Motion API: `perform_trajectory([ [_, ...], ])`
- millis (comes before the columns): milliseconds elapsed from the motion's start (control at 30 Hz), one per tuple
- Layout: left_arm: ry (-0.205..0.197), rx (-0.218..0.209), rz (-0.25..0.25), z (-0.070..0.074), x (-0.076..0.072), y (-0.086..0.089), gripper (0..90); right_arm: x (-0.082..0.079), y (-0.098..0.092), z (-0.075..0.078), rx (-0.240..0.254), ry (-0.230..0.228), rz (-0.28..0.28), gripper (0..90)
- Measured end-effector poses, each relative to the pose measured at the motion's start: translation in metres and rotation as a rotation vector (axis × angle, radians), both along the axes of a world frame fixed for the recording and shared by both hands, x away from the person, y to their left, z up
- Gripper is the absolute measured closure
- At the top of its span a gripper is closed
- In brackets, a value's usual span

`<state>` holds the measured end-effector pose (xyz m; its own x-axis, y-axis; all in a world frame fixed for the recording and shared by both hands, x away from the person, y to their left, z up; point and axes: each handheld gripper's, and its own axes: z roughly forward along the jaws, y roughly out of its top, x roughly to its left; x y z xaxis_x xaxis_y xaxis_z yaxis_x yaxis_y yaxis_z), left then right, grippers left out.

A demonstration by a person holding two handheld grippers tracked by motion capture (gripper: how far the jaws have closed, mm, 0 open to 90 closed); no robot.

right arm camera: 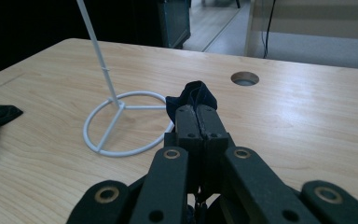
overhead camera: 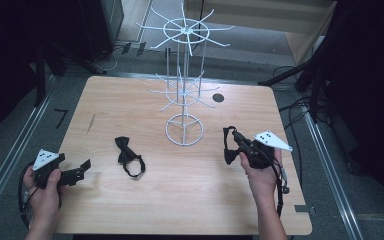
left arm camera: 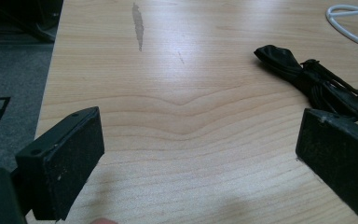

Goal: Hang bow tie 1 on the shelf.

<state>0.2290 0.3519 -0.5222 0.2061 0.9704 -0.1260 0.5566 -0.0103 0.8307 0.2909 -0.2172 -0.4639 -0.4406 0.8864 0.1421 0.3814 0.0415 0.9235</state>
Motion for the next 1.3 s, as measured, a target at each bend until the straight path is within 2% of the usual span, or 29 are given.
perform_trajectory([
  [500, 0.007, -0.008, -0.026, 0.000, 0.001, -0.002, 1.4, -0.009, 0.015, 0.013, 0.012, -0.040, 0.034, 90.0],
  [1033, 0.006, -0.022, -0.038, 0.000, 0.003, 0.000, 1.4, -0.013, 0.041, 0.024, -0.035, -0.079, 0.081, 90.0],
  [1300, 0.010, -0.028, -0.040, 0.000, 0.003, 0.000, 1.4, -0.014, 0.050, 0.031, -0.034, -0.102, 0.098, 90.0],
])
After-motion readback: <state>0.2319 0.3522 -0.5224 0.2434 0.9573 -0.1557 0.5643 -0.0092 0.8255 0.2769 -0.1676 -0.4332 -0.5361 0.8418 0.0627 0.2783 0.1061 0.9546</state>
